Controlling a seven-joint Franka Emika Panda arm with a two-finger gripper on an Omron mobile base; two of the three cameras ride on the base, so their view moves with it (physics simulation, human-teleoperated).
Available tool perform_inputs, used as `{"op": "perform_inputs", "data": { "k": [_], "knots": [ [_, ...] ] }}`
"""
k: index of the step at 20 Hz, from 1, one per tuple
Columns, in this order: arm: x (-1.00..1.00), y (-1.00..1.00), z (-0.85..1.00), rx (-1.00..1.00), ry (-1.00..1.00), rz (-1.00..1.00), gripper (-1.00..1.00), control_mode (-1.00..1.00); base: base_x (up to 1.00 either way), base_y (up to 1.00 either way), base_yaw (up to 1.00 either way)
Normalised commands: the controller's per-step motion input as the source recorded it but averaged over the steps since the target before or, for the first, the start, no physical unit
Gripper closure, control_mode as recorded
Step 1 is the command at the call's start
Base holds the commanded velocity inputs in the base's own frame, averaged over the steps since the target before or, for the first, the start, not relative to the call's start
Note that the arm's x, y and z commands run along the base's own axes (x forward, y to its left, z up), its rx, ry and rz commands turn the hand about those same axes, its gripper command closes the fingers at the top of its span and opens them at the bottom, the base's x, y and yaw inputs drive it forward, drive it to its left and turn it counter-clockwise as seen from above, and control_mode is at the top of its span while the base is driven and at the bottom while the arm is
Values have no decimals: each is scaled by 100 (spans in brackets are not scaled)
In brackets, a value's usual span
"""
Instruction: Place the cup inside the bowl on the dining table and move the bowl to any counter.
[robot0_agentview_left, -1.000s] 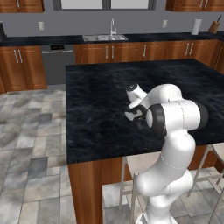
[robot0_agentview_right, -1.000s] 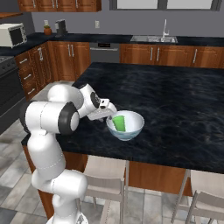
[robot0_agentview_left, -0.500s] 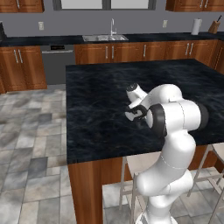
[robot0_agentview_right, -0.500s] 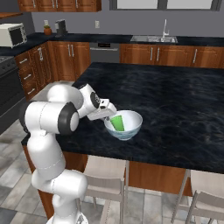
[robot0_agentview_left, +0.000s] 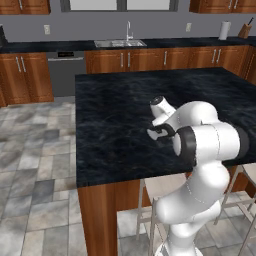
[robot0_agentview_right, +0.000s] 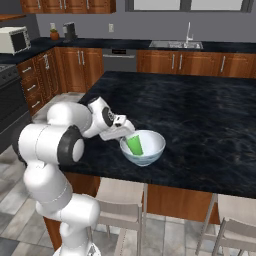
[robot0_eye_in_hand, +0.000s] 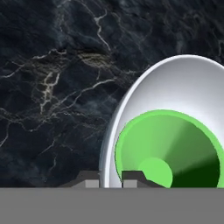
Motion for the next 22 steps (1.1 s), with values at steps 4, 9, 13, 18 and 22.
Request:
{"op": "perform_inputs", "data": {
  "k": [4, 9, 13, 18, 22],
  "knots": [
    [-33, -19, 18, 0, 0, 0, 100, -100, 0, 0, 0],
    [-17, -1, 34, 0, 0, 0, 100, -100, 0, 0, 0],
    [-15, 0, 47, 0, 0, 0, 100, -100, 0, 0, 0],
    [-12, 0, 47, 0, 0, 0, 100, -100, 0, 0, 0],
    [-16, 7, 48, 0, 0, 0, 100, -100, 0, 0, 0]
  ]
}}
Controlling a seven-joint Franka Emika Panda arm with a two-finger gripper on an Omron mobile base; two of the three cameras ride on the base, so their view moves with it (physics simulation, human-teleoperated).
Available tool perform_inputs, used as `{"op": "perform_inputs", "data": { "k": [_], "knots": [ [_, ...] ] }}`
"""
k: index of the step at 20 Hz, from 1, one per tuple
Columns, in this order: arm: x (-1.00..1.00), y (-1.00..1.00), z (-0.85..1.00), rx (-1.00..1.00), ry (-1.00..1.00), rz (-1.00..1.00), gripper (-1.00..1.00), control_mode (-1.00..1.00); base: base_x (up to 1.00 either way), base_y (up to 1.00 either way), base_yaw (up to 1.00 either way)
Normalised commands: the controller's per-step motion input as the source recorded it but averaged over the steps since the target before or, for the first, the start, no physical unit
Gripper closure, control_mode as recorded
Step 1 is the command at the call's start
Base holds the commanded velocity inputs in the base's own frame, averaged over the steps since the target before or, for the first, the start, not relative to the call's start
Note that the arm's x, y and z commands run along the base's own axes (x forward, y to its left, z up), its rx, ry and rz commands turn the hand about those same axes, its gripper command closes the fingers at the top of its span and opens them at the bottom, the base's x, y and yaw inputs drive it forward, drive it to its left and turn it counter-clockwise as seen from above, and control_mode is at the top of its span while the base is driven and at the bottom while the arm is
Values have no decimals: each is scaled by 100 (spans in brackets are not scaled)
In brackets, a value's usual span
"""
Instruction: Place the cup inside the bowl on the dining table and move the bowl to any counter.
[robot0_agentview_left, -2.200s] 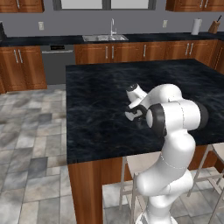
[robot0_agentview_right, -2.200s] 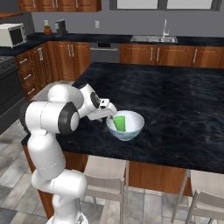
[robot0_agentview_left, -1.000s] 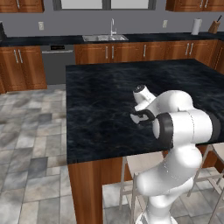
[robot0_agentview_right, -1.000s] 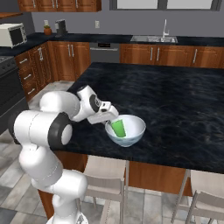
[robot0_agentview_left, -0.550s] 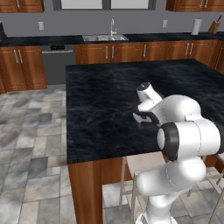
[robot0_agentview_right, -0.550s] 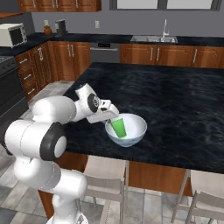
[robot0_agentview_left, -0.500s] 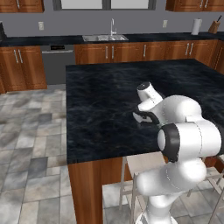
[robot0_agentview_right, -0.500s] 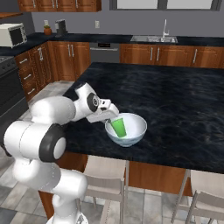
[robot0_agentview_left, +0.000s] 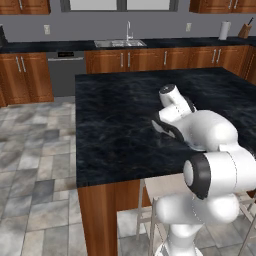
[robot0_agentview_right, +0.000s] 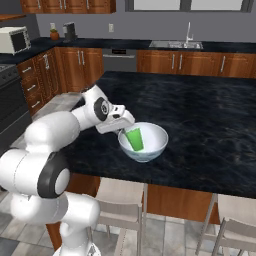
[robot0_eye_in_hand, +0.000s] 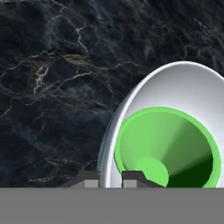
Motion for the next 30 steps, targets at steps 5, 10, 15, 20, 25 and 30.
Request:
{"op": "perform_inputs", "data": {
  "k": [5, 10, 15, 20, 25, 30],
  "knots": [
    [-18, 29, 46, -3, 0, 0, 100, -100, 0, 0, 0],
    [-23, 49, 39, -5, 0, 0, 100, -100, 0, 0, 0],
    [-26, 60, 40, -5, 0, 0, 100, -100, 0, 0, 0],
    [-41, 60, 43, -4, 0, 0, 100, -100, 0, 0, 0],
    [-52, 64, 35, -5, 0, 2, 100, -100, 0, 0, 0],
    [-53, 60, 35, -4, 0, 2, 100, -100, 0, 0, 0]
  ]
}}
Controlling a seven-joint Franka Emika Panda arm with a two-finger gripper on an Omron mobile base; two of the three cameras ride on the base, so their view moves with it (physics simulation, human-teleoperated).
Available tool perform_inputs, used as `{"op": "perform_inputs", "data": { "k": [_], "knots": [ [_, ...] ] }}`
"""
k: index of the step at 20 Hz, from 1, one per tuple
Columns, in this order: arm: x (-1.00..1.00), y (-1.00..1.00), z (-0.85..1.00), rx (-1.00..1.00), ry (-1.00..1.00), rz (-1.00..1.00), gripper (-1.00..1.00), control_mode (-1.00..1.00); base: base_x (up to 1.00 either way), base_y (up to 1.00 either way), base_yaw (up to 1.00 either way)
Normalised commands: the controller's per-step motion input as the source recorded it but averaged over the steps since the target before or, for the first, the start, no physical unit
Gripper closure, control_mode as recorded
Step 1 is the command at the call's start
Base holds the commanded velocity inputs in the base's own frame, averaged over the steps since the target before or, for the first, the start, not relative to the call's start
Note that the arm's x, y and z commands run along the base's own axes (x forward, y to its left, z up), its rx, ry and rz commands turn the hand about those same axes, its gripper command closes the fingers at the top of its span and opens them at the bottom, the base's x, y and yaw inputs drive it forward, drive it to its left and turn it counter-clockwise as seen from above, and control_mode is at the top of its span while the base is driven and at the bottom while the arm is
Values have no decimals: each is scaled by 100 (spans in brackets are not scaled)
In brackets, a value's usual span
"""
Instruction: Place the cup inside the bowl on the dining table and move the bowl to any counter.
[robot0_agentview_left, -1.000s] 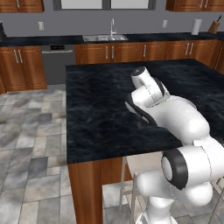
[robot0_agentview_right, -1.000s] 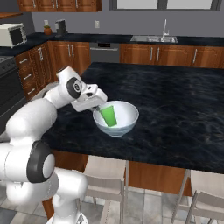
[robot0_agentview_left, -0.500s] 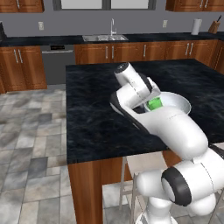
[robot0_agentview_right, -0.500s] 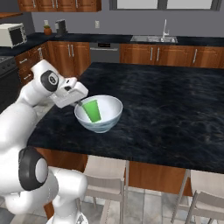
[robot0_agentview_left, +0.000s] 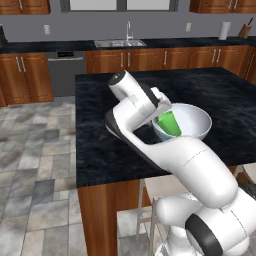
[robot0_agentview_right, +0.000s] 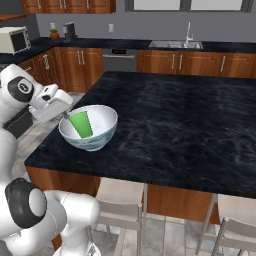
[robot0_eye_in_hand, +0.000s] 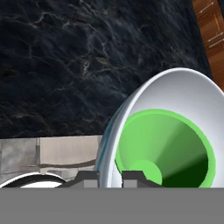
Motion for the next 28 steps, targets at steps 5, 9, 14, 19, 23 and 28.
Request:
{"op": "perform_inputs", "data": {
  "k": [5, 9, 14, 19, 23, 28],
  "knots": [
    [-30, 25, 14, 0, 0, 3, 100, -100, 0, 0, 0],
    [0, 0, 0, 0, 0, 0, 100, -100, 0, 0, 0],
    [0, 0, 0, 0, 0, 0, 100, -100, 0, 0, 0],
    [0, 0, 0, 0, 0, 0, 100, -100, 0, 0, 0],
    [0, 0, 0, 0, 0, 0, 100, 100, -6, 24, 0],
    [0, 0, 0, 0, 0, 0, 100, 100, -17, 78, 0]
  ]
}}
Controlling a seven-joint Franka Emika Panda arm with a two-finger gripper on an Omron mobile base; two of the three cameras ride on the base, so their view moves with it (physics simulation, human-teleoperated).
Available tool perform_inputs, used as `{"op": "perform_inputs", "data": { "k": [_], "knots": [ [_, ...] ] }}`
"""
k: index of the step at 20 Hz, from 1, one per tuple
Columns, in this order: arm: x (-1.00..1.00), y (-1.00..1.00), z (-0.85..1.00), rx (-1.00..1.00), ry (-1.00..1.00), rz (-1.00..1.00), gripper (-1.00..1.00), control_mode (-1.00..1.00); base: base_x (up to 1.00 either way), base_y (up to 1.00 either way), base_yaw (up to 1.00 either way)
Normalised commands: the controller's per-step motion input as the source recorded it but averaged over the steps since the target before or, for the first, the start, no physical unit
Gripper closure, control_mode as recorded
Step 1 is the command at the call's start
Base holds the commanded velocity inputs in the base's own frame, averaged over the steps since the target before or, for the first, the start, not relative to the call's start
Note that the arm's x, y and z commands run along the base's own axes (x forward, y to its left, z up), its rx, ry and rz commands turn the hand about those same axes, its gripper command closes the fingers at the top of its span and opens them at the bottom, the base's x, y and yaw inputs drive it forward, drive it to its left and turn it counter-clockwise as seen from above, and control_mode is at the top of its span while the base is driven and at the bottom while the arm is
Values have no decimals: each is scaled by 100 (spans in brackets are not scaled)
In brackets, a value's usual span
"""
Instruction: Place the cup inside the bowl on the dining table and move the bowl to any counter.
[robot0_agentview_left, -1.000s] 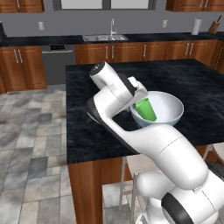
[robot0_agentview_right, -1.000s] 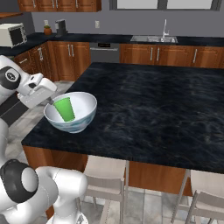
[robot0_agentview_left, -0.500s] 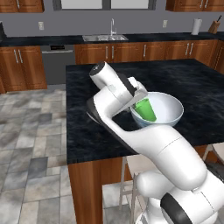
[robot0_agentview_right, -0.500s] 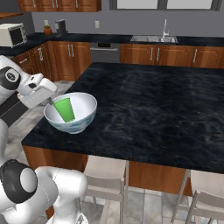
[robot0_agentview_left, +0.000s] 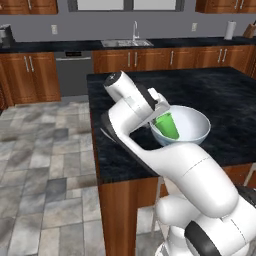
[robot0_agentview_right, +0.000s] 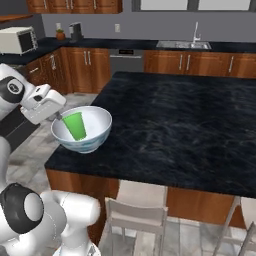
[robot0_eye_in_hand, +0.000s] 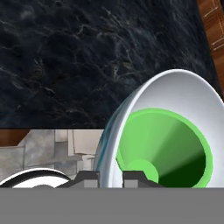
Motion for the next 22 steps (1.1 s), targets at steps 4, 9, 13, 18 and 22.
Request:
{"op": "perform_inputs", "data": {
  "k": [4, 9, 13, 18, 22],
  "knots": [
    [0, 0, 0, 0, 0, 0, 100, 100, -4, 85, 0],
    [0, 0, 0, 0, 0, 0, 100, 100, -7, 92, 0],
    [0, 0, 0, 0, 0, 0, 100, 100, -2, 85, 0],
    [0, 0, 0, 0, 0, 0, 100, 100, 11, 84, -4],
    [0, 0, 0, 0, 0, 0, 100, 100, 25, 91, -6]
  ]
}}
